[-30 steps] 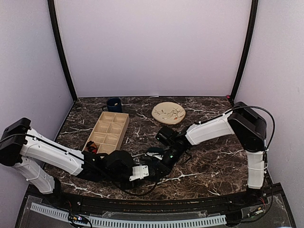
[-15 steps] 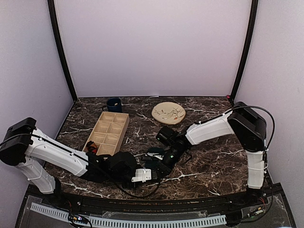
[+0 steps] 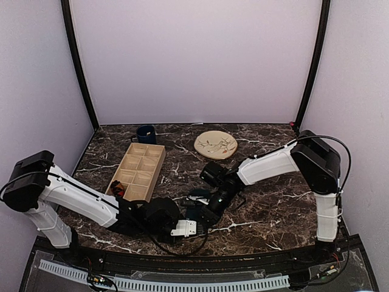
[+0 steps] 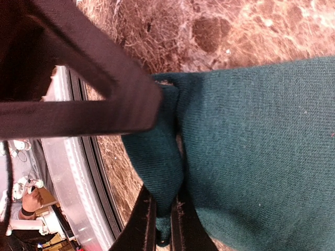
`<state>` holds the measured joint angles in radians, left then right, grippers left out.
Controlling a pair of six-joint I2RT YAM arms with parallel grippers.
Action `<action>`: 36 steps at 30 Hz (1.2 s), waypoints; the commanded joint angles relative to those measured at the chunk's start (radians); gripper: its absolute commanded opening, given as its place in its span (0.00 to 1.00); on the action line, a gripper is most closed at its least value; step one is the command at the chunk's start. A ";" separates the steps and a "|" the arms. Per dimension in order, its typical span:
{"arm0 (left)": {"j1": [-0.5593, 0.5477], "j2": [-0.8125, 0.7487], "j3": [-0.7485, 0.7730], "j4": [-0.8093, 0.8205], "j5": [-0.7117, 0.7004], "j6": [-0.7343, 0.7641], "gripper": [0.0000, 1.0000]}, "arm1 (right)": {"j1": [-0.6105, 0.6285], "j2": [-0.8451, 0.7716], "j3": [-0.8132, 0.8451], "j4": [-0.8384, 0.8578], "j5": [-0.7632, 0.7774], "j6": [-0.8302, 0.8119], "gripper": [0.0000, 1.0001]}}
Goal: Roll the socks
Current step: Roll the sock at the center of the board.
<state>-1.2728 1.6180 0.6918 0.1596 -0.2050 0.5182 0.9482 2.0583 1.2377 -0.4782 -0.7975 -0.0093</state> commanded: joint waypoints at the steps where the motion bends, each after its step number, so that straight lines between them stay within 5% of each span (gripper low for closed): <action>1: -0.005 0.025 0.026 0.005 -0.030 0.023 0.37 | -0.005 0.033 0.008 -0.058 0.017 -0.004 0.00; 9: -0.005 0.058 0.033 0.011 -0.051 0.043 0.34 | -0.006 0.043 0.012 -0.063 0.008 -0.009 0.00; 25: 0.001 0.104 0.095 -0.111 0.048 0.050 0.00 | -0.017 0.033 0.010 -0.068 0.023 -0.003 0.00; 36: 0.031 0.098 0.170 -0.283 0.148 0.006 0.00 | -0.046 -0.077 -0.078 0.027 0.105 0.073 0.26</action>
<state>-1.2495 1.7081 0.8284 -0.0025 -0.1265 0.5495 0.9310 2.0209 1.2018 -0.4843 -0.7830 0.0296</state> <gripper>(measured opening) 0.078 0.240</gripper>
